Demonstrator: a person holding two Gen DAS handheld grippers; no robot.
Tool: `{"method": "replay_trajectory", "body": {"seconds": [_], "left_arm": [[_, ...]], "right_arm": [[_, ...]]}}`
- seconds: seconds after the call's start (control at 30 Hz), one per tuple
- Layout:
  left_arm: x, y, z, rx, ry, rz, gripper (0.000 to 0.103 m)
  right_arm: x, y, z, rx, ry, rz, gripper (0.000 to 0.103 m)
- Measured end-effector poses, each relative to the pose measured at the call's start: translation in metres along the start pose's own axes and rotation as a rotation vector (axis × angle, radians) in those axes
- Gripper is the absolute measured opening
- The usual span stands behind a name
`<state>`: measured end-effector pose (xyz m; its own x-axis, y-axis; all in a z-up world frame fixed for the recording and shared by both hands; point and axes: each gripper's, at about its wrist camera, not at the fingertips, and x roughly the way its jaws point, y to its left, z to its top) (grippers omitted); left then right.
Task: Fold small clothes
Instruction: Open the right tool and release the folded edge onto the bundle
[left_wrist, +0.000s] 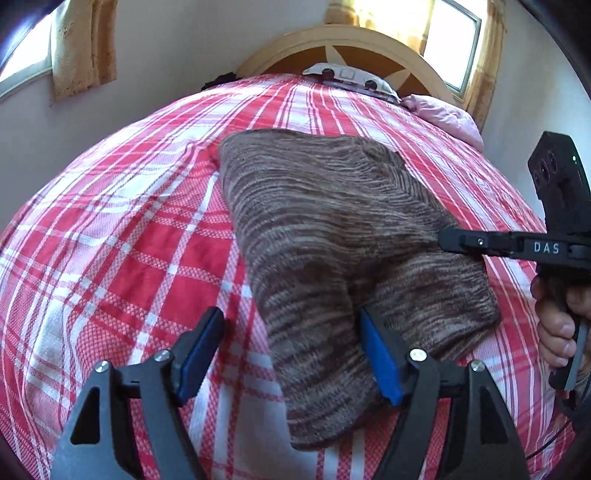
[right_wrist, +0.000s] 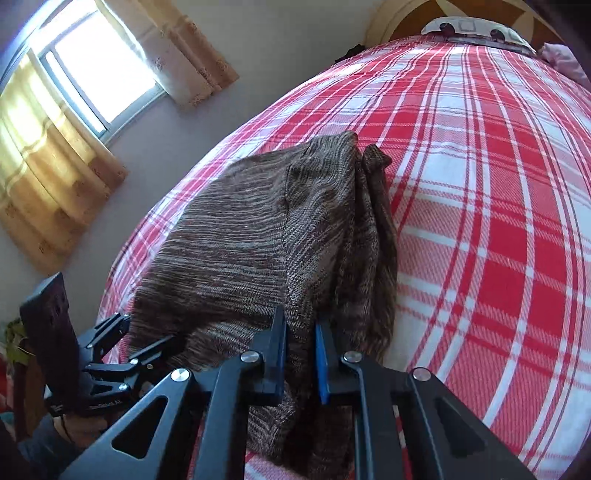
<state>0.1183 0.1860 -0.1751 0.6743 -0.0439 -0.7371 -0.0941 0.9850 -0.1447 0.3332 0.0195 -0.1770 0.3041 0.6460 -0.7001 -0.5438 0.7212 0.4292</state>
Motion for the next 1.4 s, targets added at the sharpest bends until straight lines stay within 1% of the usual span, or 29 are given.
{"method": "replay_trajectory", "body": {"seconds": [0.1,0.13,0.2,0.23,0.27,0.33,0.37,0.43,0.47,0.5,0.53,0.57,0.6,0.63,0.67,0.7,0.77,0.8,0.87,0.9,0.97,1.03,1.13,1.2,1.23,1.3,1.33,1.4], "left_arm": [[-0.005,-0.001,-0.004,-0.009,0.010,-0.018,0.077],[-0.006,-0.003,-0.005,0.001,0.019,-0.022,0.077],[-0.009,-0.008,-0.009,0.033,0.027,-0.022,0.077],[-0.009,-0.012,-0.011,0.048,0.031,-0.015,0.077],[-0.011,-0.015,-0.013,0.063,0.030,-0.010,0.077],[-0.015,-0.020,-0.015,0.080,0.028,0.002,0.077],[-0.018,-0.021,-0.016,0.085,0.022,0.004,0.077],[-0.028,-0.021,-0.015,0.093,-0.001,0.006,0.077],[-0.033,-0.021,-0.015,0.094,-0.024,0.022,0.077],[-0.041,-0.021,-0.014,0.095,-0.060,0.032,0.077],[-0.047,-0.020,-0.013,0.094,-0.091,0.037,0.079],[-0.051,-0.019,-0.011,0.088,-0.116,0.050,0.082],[-0.051,-0.018,-0.010,0.084,-0.129,0.066,0.089],[-0.048,-0.017,-0.009,0.085,-0.128,0.068,0.091],[-0.043,-0.017,-0.009,0.091,-0.114,0.064,0.091],[-0.035,-0.016,-0.010,0.096,-0.088,0.079,0.091],[-0.019,-0.014,-0.017,0.085,-0.013,0.126,0.091],[-0.015,-0.012,-0.021,0.072,0.011,0.114,0.092],[-0.017,-0.002,-0.028,0.000,-0.011,0.066,0.093],[-0.018,0.000,-0.029,-0.006,-0.012,0.062,0.093],[-0.022,-0.002,-0.029,0.018,-0.005,0.080,0.093],[-0.027,-0.006,-0.028,0.038,-0.005,0.094,0.092],[-0.037,-0.013,-0.029,0.043,-0.012,0.099,0.092],[-0.048,-0.019,-0.032,0.053,-0.034,0.090,0.093],[-0.053,-0.022,-0.031,0.064,-0.045,0.091,0.093],[-0.056,-0.027,-0.022,0.079,-0.063,0.095,0.093],[-0.060,-0.030,-0.020,0.082,-0.076,0.091,0.093],[-0.070,-0.036,-0.016,0.088,-0.102,0.075,0.093]], "right_arm": [[-0.018,0.005,-0.003,0.012,-0.042,0.014,0.011],[-0.026,0.007,-0.004,0.004,-0.058,0.005,0.011],[-0.032,0.010,-0.003,-0.018,-0.064,-0.042,0.011],[-0.033,0.010,-0.004,-0.026,-0.057,-0.073,0.011],[-0.030,0.008,-0.006,-0.021,-0.039,-0.086,0.011],[-0.017,-0.002,-0.011,-0.014,0.015,-0.125,0.012],[-0.016,-0.003,-0.015,-0.019,0.009,-0.139,0.016],[-0.023,-0.002,-0.024,0.000,-0.017,-0.135,0.027],[-0.030,0.003,-0.028,0.002,-0.024,-0.137,0.044],[-0.038,0.009,-0.036,-0.005,-0.045,-0.123,0.050],[-0.048,0.017,-0.044,-0.023,-0.082,-0.095,0.050],[-0.053,0.023,-0.049,-0.034,-0.097,-0.081,0.050],[-0.053,0.029,-0.055,-0.050,-0.094,-0.082,0.050],[-0.044,0.034,-0.060,-0.074,-0.055,-0.131,0.048],[-0.038,0.035,-0.063,-0.078,-0.029,-0.165,0.016],[-0.031,0.030,-0.068,-0.063,0.004,-0.186,0.004],[-0.033,0.020,-0.072,-0.021,0.008,-0.169,0.003],[-0.036,0.016,-0.073,-0.011,0.007,-0.171,0.003],[-0.037,0.014,-0.075,-0.018,0.009,-0.183,0.003],[-0.036,0.014,-0.077,-0.022,0.010,-0.184,0.003],[-0.034,0.017,-0.078,-0.027,0.009,-0.196,0.003],[-0.032,0.022,-0.077,-0.063,0.003,-0.233,0.003],[-0.038,0.024,-0.081,-0.049,-0.014,-0.248,0.003],[-0.050,0.030,-0.086,-0.050,-0.029,-0.269,0.011],[-0.055,0.033,-0.089,-0.055,-0.042,-0.290,0.016],[-0.069,0.039,-0.092,-0.060,-0.075,-0.302,0.057],[-0.078,0.042,-0.093,-0.059,-0.096,-0.294,0.061],[-0.091,0.047,-0.093,-0.060,-0.131,-0.288,0.061]]}}
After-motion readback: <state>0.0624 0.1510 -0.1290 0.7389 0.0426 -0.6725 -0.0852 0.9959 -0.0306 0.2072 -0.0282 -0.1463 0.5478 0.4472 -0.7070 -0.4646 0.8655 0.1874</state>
